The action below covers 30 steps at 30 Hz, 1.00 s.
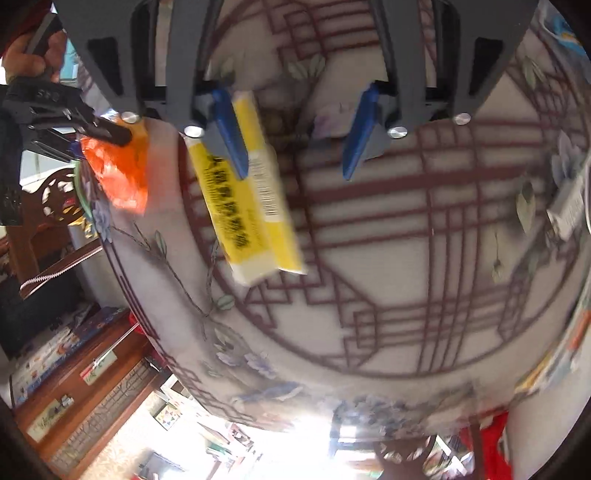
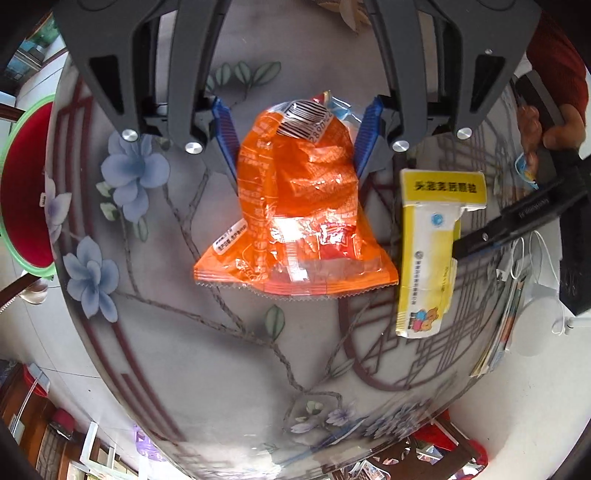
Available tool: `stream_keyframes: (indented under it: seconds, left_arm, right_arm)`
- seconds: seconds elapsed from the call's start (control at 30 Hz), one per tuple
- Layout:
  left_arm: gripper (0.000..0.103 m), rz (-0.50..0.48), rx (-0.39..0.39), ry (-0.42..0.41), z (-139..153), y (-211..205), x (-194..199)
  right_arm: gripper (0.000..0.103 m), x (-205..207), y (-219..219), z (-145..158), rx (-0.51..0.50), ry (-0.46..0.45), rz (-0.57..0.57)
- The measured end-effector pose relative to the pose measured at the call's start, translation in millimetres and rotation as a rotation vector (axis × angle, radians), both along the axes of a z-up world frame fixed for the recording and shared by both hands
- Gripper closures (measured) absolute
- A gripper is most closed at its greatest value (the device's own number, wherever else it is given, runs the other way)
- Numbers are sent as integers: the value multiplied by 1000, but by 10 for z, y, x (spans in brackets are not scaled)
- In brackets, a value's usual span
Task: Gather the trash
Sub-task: 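Grasp the yellow medicine box with the left tool, then carry the yellow box and orange snack bag to the red bin with both tools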
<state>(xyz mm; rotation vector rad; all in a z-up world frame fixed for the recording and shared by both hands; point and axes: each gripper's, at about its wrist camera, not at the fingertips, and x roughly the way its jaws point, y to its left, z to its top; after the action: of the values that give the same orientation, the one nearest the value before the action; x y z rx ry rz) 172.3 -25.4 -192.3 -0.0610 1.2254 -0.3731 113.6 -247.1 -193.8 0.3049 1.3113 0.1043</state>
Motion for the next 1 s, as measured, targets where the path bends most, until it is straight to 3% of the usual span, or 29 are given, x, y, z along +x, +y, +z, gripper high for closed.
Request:
stream_keyframes:
  seconds: [0.07, 0.1, 0.17, 0.5, 0.6, 0.67, 0.77, 1.0]
  left_arm:
    - [51, -19, -16, 4, 28, -69, 56]
    - [44, -25, -33, 6, 47, -94, 72]
    - [37, -44, -74, 18, 68, -164, 98]
    - [36, 48, -141, 124, -240, -381, 260]
    - [40, 87, -123, 94, -249, -409, 221]
    - [55, 101, -111, 81, -254, -416, 205]
    - [61, 103, -117, 71, -253, -398, 181]
    - [63, 131, -92, 12, -55, -220, 19]
  right_arm:
    - [28, -20, -25, -4, 1, 14, -19]
    - [25, -43, -33, 2, 2, 10, -29]
    - [22, -71, -59, 32, 14, 2, -42]
    - [16, -142, -110, 170, 6, -29, -70]
    - [15, -159, -95, 171, -5, -30, -66]
    - [14, -159, -83, 144, -3, -21, -61]
    - [14, -137, -53, 92, 1, -8, -60]
    - [16, -15, 33, -42, -45, -11, -40]
